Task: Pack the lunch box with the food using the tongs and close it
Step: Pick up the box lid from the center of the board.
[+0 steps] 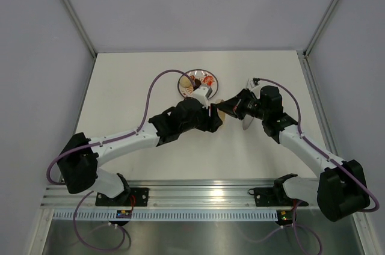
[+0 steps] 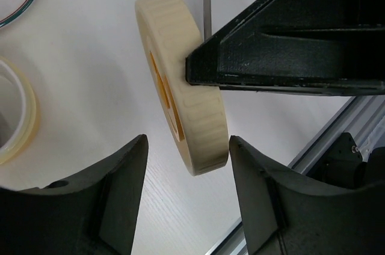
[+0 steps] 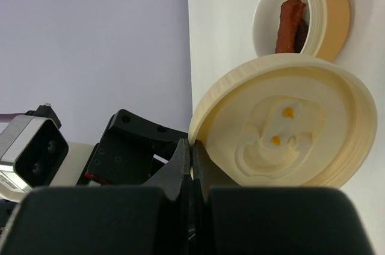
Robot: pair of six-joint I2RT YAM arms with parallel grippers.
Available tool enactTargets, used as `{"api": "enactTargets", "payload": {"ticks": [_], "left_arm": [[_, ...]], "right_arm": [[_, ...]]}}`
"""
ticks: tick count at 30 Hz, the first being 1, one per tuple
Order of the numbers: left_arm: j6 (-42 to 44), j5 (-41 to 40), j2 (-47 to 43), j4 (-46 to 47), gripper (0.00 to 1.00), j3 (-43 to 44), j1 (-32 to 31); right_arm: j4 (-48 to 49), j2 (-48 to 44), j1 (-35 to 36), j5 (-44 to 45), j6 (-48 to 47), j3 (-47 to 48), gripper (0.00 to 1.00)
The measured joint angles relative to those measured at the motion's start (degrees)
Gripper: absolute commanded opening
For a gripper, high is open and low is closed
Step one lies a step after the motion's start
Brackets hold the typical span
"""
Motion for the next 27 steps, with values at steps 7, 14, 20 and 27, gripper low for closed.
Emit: {"api": "enactTargets", "payload": {"ticks": [7,14,20,27], "left_arm": [[0.0,-2.2,1.1,0.0,0.47,0.9,-0.1],[0.1,-4.0,1.5,-0.2,0.15,1.4,-0.7],[0.7,-5.7,1.5,-2.8,0.00,3.0,-1.0],[1.8,-8.2,1.4,-5.0,0.00,4.2,-1.0]], "right_arm": [[3.3,1.3,0.0,-1.4,2.0,-0.9,0.00],[3.9,1.7,0.1,-1.2,2.4,-1.0,0.00],[4.6,1.9,0.1,-1.1,2.6,-1.0,0.09],[2.5,1.9,0.2,-1.0,1.5,1.3,0.34]]}}
